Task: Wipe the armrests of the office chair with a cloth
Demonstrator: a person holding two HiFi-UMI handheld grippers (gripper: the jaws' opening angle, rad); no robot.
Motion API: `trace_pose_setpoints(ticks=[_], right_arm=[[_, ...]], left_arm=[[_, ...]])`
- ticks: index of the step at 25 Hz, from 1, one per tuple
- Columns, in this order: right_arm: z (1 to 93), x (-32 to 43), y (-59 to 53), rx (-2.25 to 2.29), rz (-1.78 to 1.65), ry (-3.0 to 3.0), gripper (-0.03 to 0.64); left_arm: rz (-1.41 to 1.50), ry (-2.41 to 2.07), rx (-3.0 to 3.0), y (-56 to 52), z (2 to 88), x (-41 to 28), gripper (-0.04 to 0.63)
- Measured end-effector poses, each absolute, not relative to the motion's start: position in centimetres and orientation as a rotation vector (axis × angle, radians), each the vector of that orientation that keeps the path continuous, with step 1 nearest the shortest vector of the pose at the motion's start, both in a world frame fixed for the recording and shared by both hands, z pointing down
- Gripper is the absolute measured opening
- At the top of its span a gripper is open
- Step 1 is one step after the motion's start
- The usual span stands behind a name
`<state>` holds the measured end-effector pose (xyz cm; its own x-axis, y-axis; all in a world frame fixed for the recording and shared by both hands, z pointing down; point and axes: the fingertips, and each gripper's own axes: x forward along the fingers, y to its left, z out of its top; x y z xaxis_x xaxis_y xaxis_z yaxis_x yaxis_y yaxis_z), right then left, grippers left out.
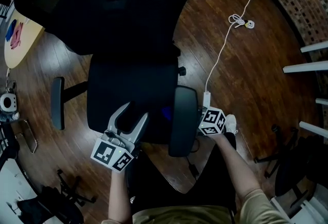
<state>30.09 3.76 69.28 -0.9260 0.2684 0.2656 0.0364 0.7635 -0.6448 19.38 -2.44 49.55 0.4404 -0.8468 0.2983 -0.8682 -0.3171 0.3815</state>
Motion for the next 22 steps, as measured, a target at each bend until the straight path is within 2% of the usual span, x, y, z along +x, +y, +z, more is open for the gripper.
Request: trace_pose_setpoints(ticks=[5, 8, 12, 15, 18, 22], right_arm=[[75.1, 29.3, 1.2, -0.044, 1.104, -2.549, 0.018], [76.0, 29.6, 0.2, 0.037, 1.197, -2.568, 0.018], [75.1, 31.2, -0.3, 0.099, 1.159, -2.505, 0.018], [70.5, 35.0, -0.4, 0.168, 1.208, -2.533, 0.018], [61.8, 39.9, -2.8, 0.317, 1.272, -2.699, 0.017], [48.8, 44.1, -8.0, 0.528, 0.960, -2.889, 0.017]], left_arm=[[0.117, -1.427, 2.218, -2.0, 50.5, 19.9, 0.202], [0.135, -1.425, 2.215, -1.5, 50.6, 20.0, 0.202], [0.125, -1.437, 2.199, -1.8, 49.7, 19.7, 0.202], [0.099, -1.443, 2.183, -1.8, 47.6, 20.2, 0.202], [0.063, -1.429, 2.214, -2.0, 44.0, 21.2, 0.202], [0.008, -1.533, 2.267, -4.1, 37.6, 21.3, 0.207]])
